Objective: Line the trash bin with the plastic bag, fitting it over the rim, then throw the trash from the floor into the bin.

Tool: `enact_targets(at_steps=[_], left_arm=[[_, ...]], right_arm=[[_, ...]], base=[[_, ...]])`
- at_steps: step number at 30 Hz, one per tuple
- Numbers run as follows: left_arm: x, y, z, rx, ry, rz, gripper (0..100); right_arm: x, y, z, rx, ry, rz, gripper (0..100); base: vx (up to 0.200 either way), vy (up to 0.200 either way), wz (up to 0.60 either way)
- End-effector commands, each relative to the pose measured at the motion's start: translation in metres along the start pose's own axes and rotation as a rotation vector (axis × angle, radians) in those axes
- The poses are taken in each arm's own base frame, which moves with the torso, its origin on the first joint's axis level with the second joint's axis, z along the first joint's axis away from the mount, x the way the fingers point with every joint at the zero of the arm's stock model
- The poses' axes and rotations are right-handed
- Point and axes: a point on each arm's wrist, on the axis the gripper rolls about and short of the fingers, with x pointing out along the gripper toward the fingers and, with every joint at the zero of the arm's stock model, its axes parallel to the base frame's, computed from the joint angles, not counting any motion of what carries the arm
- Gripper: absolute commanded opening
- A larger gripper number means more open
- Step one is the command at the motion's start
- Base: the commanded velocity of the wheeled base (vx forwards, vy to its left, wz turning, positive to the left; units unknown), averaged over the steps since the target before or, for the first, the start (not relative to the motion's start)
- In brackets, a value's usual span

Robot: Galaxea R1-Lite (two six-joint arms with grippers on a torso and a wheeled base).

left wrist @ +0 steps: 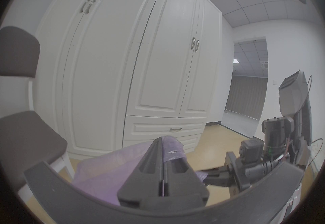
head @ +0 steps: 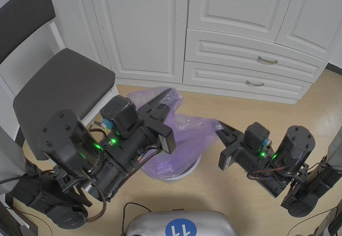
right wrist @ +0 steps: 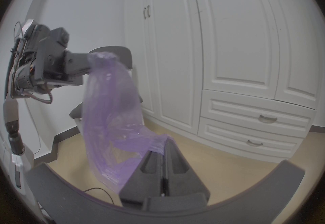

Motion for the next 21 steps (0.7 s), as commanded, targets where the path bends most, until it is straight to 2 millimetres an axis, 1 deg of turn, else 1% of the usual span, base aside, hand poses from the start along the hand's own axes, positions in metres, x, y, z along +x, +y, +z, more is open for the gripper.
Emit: enact_targets(at_steps=[1, 5, 9, 12, 13, 15, 17, 21], left_arm=[[0.013, -0.008, -0.026, -0.021, 0.055, -0.014, 0], [0.016, -0.008, -0.027, -0.046, 0.052, -0.012, 0], [0.020, -0.010, -0.030, -0.077, 0.051, -0.011, 0], [0.026, -0.012, -0.039, -0.103, 0.066, -0.011, 0], [0.032, -0.013, -0.048, -0.118, 0.077, -0.006, 0], [0.034, -0.012, -0.050, -0.123, 0.077, -0.003, 0], [0.044, -0.010, -0.057, -0.137, 0.073, 0.047, 0], [0.053, -0.004, -0.061, -0.160, 0.062, 0.085, 0]], right_arm=[[0.004, 0.016, -0.016, -0.006, 0.040, 0.047, 0], [0.007, 0.023, -0.018, 0.003, 0.041, 0.070, 0], [0.011, 0.031, -0.016, 0.039, 0.025, 0.089, 0], [0.011, 0.036, -0.013, 0.069, 0.015, 0.100, 0], [0.012, 0.037, -0.013, 0.071, 0.014, 0.102, 0], [0.012, 0.036, -0.013, 0.072, 0.015, 0.100, 0], [0.016, 0.034, -0.016, 0.076, 0.020, 0.089, 0], [0.022, 0.036, -0.021, 0.082, 0.027, 0.083, 0]], base=[[0.000, 0.000, 0.00], [0.000, 0.000, 0.00], [0.000, 0.000, 0.00], [0.000, 0.000, 0.00], [0.000, 0.000, 0.00], [0.000, 0.000, 0.00], [0.000, 0.000, 0.00], [0.000, 0.000, 0.00]])
